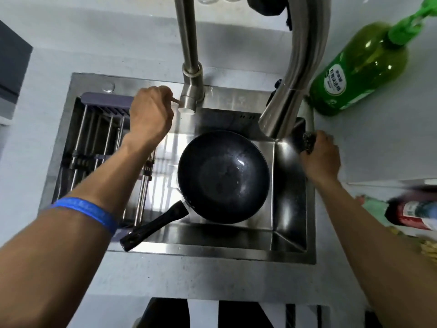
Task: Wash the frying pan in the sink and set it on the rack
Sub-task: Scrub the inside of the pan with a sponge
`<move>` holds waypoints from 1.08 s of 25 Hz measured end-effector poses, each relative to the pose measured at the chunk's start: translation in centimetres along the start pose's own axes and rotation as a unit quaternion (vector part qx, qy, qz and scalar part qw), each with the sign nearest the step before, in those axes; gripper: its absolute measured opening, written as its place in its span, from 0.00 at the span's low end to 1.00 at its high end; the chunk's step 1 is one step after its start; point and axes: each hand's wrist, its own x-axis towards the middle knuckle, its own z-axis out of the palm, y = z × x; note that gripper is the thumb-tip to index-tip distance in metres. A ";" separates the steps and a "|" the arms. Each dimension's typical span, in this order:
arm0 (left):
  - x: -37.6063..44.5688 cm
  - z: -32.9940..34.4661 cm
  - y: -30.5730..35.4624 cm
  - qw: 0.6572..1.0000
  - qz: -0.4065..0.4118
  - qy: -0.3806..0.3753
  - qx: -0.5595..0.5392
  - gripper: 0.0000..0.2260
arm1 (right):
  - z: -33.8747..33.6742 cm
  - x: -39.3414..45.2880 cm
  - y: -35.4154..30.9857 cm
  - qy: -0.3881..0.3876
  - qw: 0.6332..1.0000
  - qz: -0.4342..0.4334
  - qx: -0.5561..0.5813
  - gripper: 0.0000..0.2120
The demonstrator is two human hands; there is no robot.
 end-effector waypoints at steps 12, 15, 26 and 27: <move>-3.9 2.3 -1.4 0.960 -0.084 0.049 -0.262 0.13 | 6.0 -10.3 -2.0 -0.012 0.973 0.045 0.227 0.16; -1.1 2.1 -0.9 0.935 -0.083 0.050 -0.341 0.10 | 6.5 -11.0 -2.6 -0.010 0.958 0.083 0.275 0.16; -7.8 4.5 -0.7 0.946 -0.118 0.003 -0.303 0.19 | 9.7 -12.2 -3.7 -0.002 0.983 0.056 0.173 0.12; -11.7 5.5 -1.7 0.948 -0.153 -0.123 -0.250 0.26 | 11.1 -12.1 -4.1 -0.019 0.993 0.024 0.112 0.12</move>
